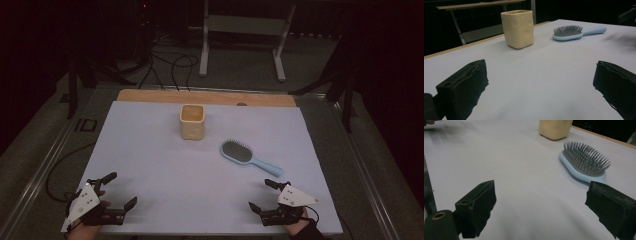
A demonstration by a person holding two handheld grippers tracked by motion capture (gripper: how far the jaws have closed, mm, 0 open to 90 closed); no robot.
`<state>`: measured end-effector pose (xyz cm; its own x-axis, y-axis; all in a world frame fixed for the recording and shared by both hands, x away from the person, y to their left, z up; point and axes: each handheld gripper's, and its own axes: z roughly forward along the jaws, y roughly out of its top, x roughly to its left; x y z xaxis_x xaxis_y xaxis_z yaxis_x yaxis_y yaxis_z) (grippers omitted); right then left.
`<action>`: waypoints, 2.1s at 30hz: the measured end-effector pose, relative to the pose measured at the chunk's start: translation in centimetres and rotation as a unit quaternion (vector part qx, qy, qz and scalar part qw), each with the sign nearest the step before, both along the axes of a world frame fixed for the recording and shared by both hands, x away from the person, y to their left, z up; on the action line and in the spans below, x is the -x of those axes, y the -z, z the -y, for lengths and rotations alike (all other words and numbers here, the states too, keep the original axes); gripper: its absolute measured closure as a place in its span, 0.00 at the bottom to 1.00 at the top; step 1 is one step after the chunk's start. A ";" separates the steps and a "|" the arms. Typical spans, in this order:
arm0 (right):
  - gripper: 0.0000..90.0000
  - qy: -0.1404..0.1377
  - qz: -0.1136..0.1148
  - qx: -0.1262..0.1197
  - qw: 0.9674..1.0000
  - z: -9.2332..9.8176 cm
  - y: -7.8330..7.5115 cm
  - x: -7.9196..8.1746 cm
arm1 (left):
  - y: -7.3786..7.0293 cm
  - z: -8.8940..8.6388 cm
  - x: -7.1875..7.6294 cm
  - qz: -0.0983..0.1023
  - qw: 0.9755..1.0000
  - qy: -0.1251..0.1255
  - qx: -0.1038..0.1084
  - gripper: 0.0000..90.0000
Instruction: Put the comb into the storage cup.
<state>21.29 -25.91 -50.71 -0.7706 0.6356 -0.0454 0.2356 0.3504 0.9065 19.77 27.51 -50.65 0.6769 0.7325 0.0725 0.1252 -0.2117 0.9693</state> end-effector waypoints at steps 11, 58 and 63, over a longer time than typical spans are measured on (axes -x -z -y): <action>0.10 -0.007 0.003 0.012 1.000 -0.4 -0.5 0.4 | -0.1 0.1 0.1 0.002 1.000 -0.002 0.000 0.00; 0.10 0.018 0.042 0.020 0.999 2.0 -9.3 -6.0 | -0.1 0.1 -0.1 0.004 1.000 0.001 0.007 0.00; 0.12 0.028 0.026 0.025 0.999 2.6 -8.3 -7.5 | -0.1 0.1 -0.1 0.004 1.000 0.001 0.006 0.00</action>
<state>28.84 -28.52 -42.37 -0.7301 0.6732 -0.1172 0.2083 0.3826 0.9001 19.85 27.43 -50.53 0.6777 0.7321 0.0691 0.1171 -0.2002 0.9727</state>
